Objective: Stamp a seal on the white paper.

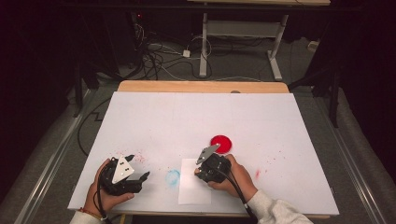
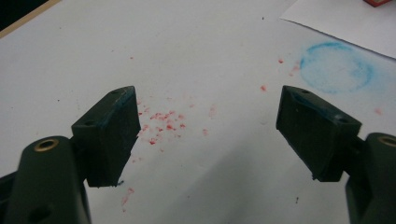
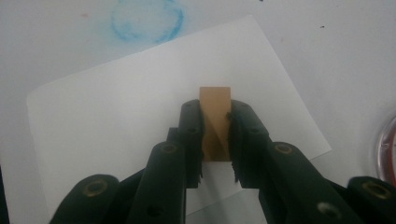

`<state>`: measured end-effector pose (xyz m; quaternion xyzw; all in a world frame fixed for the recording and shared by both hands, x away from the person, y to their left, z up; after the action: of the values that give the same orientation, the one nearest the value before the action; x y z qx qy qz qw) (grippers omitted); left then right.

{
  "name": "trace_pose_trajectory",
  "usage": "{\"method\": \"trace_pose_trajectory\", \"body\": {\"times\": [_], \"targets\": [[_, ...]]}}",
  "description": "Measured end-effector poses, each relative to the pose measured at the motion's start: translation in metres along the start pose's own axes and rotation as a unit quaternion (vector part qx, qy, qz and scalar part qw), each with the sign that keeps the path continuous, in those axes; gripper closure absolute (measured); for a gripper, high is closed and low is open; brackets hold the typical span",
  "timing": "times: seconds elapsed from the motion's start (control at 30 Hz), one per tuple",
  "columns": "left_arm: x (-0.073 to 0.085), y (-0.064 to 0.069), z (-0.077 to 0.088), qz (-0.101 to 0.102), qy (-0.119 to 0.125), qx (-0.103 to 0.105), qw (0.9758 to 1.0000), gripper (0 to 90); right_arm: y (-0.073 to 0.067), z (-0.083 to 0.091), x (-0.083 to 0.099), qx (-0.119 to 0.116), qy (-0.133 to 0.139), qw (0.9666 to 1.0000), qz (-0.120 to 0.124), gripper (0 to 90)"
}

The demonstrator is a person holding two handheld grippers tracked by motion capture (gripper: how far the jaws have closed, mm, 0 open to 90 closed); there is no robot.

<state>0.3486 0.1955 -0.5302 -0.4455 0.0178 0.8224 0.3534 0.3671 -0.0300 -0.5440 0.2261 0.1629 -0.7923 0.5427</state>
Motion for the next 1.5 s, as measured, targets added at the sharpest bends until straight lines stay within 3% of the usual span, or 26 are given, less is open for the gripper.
{"method": "trace_pose_trajectory", "body": {"times": [0.1, 0.27, 0.8, 1.03, 1.27, 1.5], "targets": [[0.001, 0.0, 0.001, 0.009, -0.002, 0.003, 1.0, 20.8, 0.0, 0.0, 0.0, 0.003, -0.001, 1.0, 0.001, 76.5], [0.0, 0.0, 0.0, 0.001, 0.001, 0.0, 1.0, 20.8, 0.0, 0.0, 0.0, 0.003, 0.0, 1.0, 0.001, 76.5], [0.001, 0.001, 0.0, 0.008, -0.003, 0.004, 1.0, 20.9, 0.002, 0.002, 0.0, -0.006, -0.003, 1.0, 0.003, 76.4], [0.002, 0.001, -0.001, 0.007, -0.005, 0.004, 1.0, 20.9, 0.002, 0.029, -0.013, -0.004, 0.041, 0.9992, 0.0, 76.3], [0.0, 0.0, 0.0, 0.004, 0.001, 0.002, 1.0, 20.9, 0.001, 0.037, -0.015, 0.001, 0.05, 0.9987, 0.007, 76.3], [0.004, -0.002, -0.002, 0.015, -0.005, 0.006, 0.9999, 20.9, 0.003, 0.048, -0.02, 0.005, 0.06, 0.9981, 0.013, 76.3]]}}
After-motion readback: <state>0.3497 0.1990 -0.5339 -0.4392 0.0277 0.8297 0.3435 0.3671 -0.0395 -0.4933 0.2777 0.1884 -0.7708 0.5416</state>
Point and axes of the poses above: each handheld gripper's, and its own axes: z roughly backward along the jaws, x roughly out of its underside, y roughly to its right, the point moved 10 cm from there along -z, roughly forward along the jaws, and after that the axes turned 4 degrees about -x, right-handed, at the moved point
